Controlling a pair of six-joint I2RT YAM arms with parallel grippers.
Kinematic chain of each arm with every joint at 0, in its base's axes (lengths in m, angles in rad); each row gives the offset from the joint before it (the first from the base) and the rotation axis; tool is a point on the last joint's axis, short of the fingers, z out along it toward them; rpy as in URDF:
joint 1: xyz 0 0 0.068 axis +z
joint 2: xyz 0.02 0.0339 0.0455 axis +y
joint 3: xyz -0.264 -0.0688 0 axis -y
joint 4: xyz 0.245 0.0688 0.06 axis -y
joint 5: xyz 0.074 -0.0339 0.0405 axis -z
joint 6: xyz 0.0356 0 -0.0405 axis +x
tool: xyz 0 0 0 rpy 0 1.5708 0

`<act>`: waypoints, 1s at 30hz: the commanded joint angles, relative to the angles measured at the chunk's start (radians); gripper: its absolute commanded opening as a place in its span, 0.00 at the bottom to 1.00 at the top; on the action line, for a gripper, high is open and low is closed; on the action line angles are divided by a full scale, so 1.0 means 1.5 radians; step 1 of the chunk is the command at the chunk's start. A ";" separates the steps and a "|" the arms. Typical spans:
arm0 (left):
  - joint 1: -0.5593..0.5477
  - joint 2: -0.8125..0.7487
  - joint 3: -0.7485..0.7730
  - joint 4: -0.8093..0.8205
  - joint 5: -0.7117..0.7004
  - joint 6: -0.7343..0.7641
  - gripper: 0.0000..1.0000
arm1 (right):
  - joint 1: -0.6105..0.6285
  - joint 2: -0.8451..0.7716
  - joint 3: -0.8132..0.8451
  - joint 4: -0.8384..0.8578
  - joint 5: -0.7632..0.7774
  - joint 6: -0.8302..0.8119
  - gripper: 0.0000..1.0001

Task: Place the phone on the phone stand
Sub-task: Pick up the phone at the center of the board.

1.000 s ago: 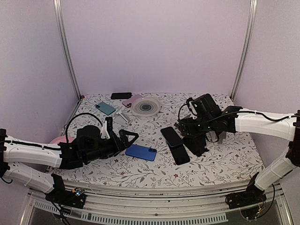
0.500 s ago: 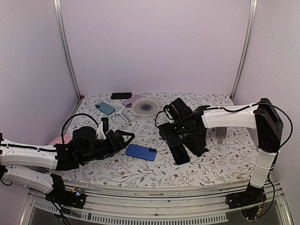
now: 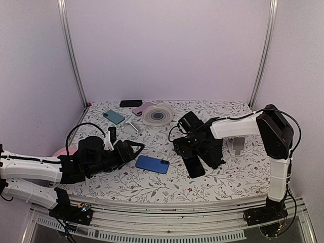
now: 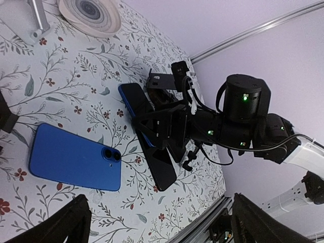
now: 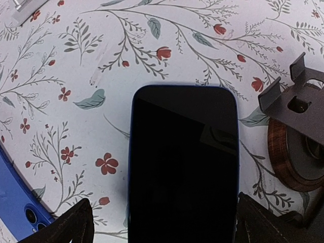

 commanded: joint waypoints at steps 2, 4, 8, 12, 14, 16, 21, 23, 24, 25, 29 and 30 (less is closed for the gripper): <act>0.012 0.007 -0.005 -0.001 0.003 0.007 0.97 | -0.015 0.033 0.015 0.019 -0.023 -0.007 0.98; 0.013 0.008 -0.004 -0.001 0.004 0.008 0.97 | -0.019 0.038 0.014 0.021 -0.025 -0.007 0.98; 0.016 0.014 -0.002 0.003 0.008 0.008 0.97 | -0.022 0.056 0.017 0.027 -0.023 -0.012 0.98; 0.017 0.019 0.002 0.005 0.012 0.008 0.97 | -0.023 0.072 0.024 0.028 -0.035 -0.016 0.95; 0.018 0.021 0.001 0.006 0.012 0.008 0.97 | -0.022 0.079 0.027 0.028 -0.043 -0.015 0.91; 0.018 0.022 0.002 0.007 0.013 0.008 0.97 | -0.021 0.086 0.033 0.021 -0.040 -0.015 0.87; 0.020 0.025 0.000 0.007 0.015 0.004 0.97 | -0.006 0.107 0.055 -0.010 0.005 -0.016 0.79; 0.020 0.025 -0.003 0.007 0.015 0.001 0.97 | -0.001 0.110 0.059 -0.016 0.010 -0.016 0.74; 0.020 0.025 -0.004 0.007 0.015 0.000 0.97 | 0.000 0.111 0.059 -0.015 0.009 -0.016 0.71; 0.020 0.025 -0.004 0.007 0.015 -0.001 0.96 | -0.001 0.109 0.058 -0.015 0.008 -0.015 0.68; 0.021 0.025 -0.006 0.007 0.015 -0.003 0.97 | 0.003 0.094 0.057 -0.014 0.001 -0.011 0.55; 0.021 0.025 -0.006 0.007 0.015 -0.005 0.97 | 0.004 0.087 0.056 -0.013 0.001 -0.011 0.53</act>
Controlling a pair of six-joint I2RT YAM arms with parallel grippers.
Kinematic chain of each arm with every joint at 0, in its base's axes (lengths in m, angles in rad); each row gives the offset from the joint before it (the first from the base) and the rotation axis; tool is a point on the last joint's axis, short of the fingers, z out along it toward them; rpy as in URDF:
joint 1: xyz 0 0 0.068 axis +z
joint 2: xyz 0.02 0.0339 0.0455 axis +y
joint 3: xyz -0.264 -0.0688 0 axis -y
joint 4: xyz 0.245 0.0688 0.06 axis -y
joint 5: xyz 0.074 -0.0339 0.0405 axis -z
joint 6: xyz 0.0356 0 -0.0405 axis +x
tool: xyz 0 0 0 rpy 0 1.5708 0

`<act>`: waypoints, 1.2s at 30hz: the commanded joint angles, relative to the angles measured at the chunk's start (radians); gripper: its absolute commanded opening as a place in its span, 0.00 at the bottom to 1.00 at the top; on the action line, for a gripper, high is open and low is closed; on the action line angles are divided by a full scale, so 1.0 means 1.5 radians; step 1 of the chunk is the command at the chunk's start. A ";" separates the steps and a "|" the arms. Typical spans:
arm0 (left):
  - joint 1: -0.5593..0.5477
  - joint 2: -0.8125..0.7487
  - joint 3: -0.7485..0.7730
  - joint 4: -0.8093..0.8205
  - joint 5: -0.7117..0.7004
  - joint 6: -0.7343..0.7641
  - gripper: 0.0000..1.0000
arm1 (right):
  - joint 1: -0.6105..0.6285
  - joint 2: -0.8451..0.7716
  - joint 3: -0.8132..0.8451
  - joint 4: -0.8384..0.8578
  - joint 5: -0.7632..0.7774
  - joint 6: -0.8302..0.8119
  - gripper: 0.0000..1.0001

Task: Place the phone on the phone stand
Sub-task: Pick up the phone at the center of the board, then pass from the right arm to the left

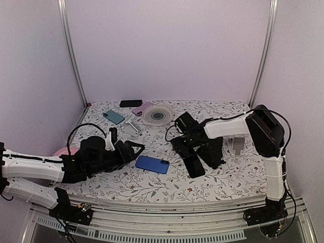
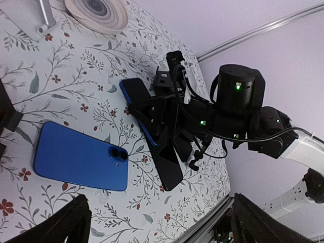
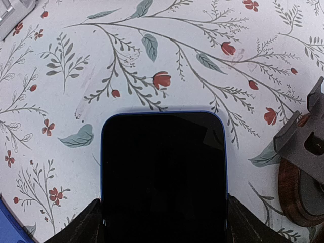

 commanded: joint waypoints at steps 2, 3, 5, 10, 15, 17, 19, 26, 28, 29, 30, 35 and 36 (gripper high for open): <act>0.008 0.005 -0.006 0.007 0.005 -0.006 0.97 | 0.012 -0.008 -0.007 -0.037 -0.005 0.003 0.50; 0.009 0.005 -0.007 0.007 0.005 -0.007 0.97 | 0.015 -0.016 -0.007 -0.037 -0.002 0.003 0.49; 0.009 0.007 -0.007 0.009 0.006 -0.009 0.97 | 0.023 -0.034 -0.013 -0.032 0.010 0.003 0.47; 0.010 0.016 -0.010 0.018 0.011 -0.013 0.97 | 0.044 -0.088 -0.037 -0.014 0.027 0.001 0.44; 0.011 0.023 -0.013 0.025 0.014 -0.018 0.97 | 0.058 -0.133 -0.062 0.008 0.025 0.003 0.42; 0.012 0.023 -0.014 0.026 0.014 -0.019 0.97 | 0.064 -0.147 -0.071 0.015 0.023 0.004 0.42; 0.012 0.022 -0.016 0.027 0.014 -0.021 0.97 | 0.070 -0.162 -0.078 0.023 0.019 0.003 0.42; 0.020 0.020 -0.020 0.028 0.017 -0.023 0.97 | 0.107 -0.201 -0.096 0.044 0.013 -0.005 0.42; 0.024 0.018 -0.018 0.028 0.018 -0.021 0.97 | 0.120 -0.211 -0.099 0.048 0.015 -0.010 0.42; 0.027 0.016 -0.018 0.026 0.019 -0.019 0.97 | 0.127 -0.215 -0.100 0.052 0.018 -0.013 0.42; 0.029 0.014 -0.017 0.025 0.019 -0.018 0.97 | 0.134 -0.219 -0.101 0.054 0.018 -0.015 0.42; 0.045 0.004 -0.009 0.008 0.019 -0.004 0.97 | 0.161 -0.239 -0.105 0.064 0.024 -0.022 0.42; 0.049 0.001 -0.007 0.004 0.019 -0.002 0.97 | 0.165 -0.243 -0.105 0.067 0.023 -0.022 0.42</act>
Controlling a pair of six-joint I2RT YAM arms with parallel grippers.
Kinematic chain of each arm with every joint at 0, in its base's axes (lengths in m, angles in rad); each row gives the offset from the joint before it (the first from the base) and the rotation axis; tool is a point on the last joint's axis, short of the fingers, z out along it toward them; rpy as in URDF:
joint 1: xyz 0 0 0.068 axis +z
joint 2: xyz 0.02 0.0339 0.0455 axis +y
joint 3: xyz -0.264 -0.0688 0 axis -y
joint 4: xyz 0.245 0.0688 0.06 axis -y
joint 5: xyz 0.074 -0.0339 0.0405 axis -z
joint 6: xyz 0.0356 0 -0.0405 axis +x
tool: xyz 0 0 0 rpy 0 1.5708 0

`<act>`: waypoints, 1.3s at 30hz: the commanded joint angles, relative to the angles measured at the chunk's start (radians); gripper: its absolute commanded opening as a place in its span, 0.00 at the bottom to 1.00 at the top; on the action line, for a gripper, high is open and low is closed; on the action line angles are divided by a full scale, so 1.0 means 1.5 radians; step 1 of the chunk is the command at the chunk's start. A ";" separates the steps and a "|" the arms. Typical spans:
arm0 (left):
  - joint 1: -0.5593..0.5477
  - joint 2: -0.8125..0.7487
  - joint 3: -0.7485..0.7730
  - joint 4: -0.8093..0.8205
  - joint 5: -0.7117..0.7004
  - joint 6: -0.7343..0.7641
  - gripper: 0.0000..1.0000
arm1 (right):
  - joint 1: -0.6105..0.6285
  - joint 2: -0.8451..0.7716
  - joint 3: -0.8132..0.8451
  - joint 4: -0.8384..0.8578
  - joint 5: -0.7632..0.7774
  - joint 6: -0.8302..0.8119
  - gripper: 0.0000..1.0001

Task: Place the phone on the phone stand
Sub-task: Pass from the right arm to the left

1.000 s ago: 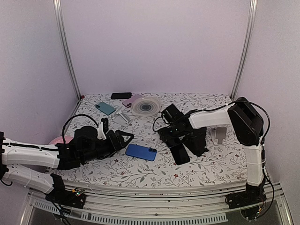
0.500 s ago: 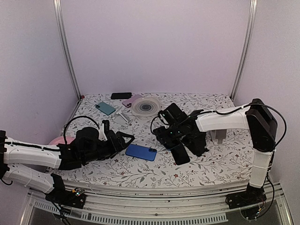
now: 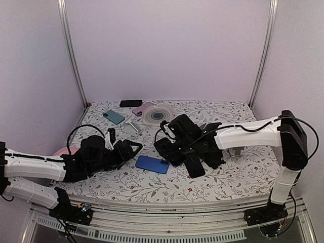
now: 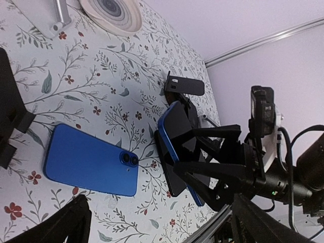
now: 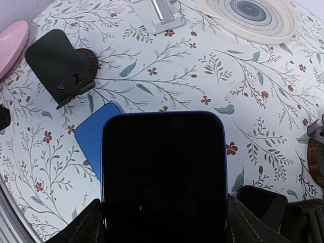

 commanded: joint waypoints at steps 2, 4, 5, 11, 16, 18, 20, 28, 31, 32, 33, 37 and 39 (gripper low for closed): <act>0.027 -0.021 0.009 -0.020 0.003 0.022 0.97 | 0.025 -0.054 -0.008 0.051 0.005 -0.011 0.42; 0.036 -0.027 0.013 -0.026 0.004 0.029 0.97 | 0.030 -0.064 -0.011 0.060 -0.005 -0.010 0.42; 0.041 -0.029 0.014 -0.028 0.004 0.032 0.97 | 0.033 -0.068 -0.015 0.066 -0.010 -0.010 0.42; 0.066 -0.031 0.030 -0.033 0.019 0.050 0.97 | 0.051 -0.096 -0.034 0.103 -0.021 -0.019 0.42; 0.071 -0.005 0.055 -0.024 0.047 0.065 0.90 | 0.072 -0.111 -0.045 0.133 -0.021 -0.039 0.42; 0.072 0.008 0.062 -0.013 0.063 0.069 0.84 | 0.080 -0.112 -0.046 0.142 -0.021 -0.048 0.42; 0.072 0.022 0.073 -0.004 0.081 0.073 0.77 | 0.093 -0.109 -0.044 0.150 -0.013 -0.060 0.42; 0.067 0.082 0.096 0.052 0.167 0.077 0.47 | 0.114 -0.093 -0.025 0.152 0.023 -0.074 0.42; 0.062 0.096 0.100 0.064 0.181 0.074 0.38 | 0.116 -0.087 -0.023 0.153 0.030 -0.076 0.42; 0.059 0.099 0.102 0.065 0.184 0.073 0.36 | 0.117 -0.086 -0.022 0.152 0.032 -0.076 0.42; 0.058 0.102 0.104 0.066 0.188 0.071 0.35 | 0.117 -0.085 -0.022 0.154 0.034 -0.076 0.42; 0.052 0.106 0.104 0.071 0.198 0.058 0.26 | 0.119 -0.081 -0.023 0.161 0.041 -0.075 0.42; 0.048 0.105 0.102 0.075 0.201 0.051 0.20 | 0.120 -0.080 -0.023 0.162 0.041 -0.075 0.42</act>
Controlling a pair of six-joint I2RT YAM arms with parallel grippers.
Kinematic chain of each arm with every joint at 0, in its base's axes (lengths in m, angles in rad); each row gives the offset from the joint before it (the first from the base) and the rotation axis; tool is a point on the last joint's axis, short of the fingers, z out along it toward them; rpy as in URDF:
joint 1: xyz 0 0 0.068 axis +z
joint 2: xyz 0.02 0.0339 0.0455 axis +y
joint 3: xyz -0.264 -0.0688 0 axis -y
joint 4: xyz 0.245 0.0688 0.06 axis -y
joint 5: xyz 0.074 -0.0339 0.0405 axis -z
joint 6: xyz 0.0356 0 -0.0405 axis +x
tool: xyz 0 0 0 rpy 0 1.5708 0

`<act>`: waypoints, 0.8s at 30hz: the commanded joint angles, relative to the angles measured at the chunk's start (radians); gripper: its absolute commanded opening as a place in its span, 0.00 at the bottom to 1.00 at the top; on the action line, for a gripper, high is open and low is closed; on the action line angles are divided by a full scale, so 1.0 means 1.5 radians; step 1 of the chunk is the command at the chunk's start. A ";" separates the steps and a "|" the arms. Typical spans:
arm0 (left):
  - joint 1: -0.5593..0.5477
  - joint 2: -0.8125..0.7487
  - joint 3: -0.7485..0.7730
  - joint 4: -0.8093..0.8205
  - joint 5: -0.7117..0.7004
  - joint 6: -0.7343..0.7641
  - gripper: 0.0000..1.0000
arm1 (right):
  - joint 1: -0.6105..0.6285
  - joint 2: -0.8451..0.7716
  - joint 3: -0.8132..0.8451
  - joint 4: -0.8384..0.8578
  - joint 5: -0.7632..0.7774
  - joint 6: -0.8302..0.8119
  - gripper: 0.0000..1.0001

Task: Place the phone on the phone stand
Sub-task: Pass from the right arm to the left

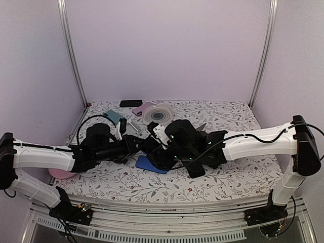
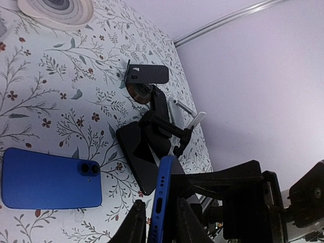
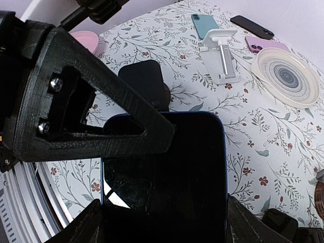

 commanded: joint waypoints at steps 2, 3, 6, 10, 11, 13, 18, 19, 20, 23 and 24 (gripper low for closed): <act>-0.010 0.004 0.012 0.020 0.024 -0.012 0.10 | 0.007 0.002 0.018 0.050 0.022 -0.003 0.42; -0.012 0.003 0.012 0.021 0.024 -0.013 0.04 | 0.007 0.003 0.018 0.051 0.023 -0.002 0.42; -0.012 0.000 0.008 0.023 0.022 -0.015 0.00 | 0.006 0.003 0.018 0.049 0.026 0.000 0.43; -0.013 -0.020 -0.004 0.043 0.015 -0.009 0.00 | 0.006 -0.003 0.013 0.038 0.034 0.011 0.66; -0.012 -0.028 -0.007 0.047 0.011 -0.004 0.00 | 0.007 -0.009 0.007 0.039 0.038 0.013 0.74; -0.012 -0.052 -0.013 0.055 0.004 0.010 0.00 | 0.005 -0.032 -0.010 0.051 0.036 0.019 0.88; -0.012 -0.133 -0.041 0.091 -0.015 0.044 0.00 | -0.008 -0.120 -0.084 0.123 -0.037 0.040 0.99; -0.012 -0.148 -0.044 0.096 -0.019 0.051 0.00 | -0.011 -0.136 -0.096 0.139 -0.053 0.045 0.99; -0.012 -0.163 -0.050 0.100 -0.022 0.059 0.00 | -0.014 -0.151 -0.114 0.155 -0.070 0.051 0.99; -0.012 -0.201 -0.066 0.119 -0.030 0.070 0.00 | -0.019 -0.194 -0.156 0.210 -0.118 0.068 0.99; -0.012 -0.212 -0.073 0.130 -0.031 0.071 0.00 | -0.020 -0.205 -0.170 0.234 -0.134 0.084 0.99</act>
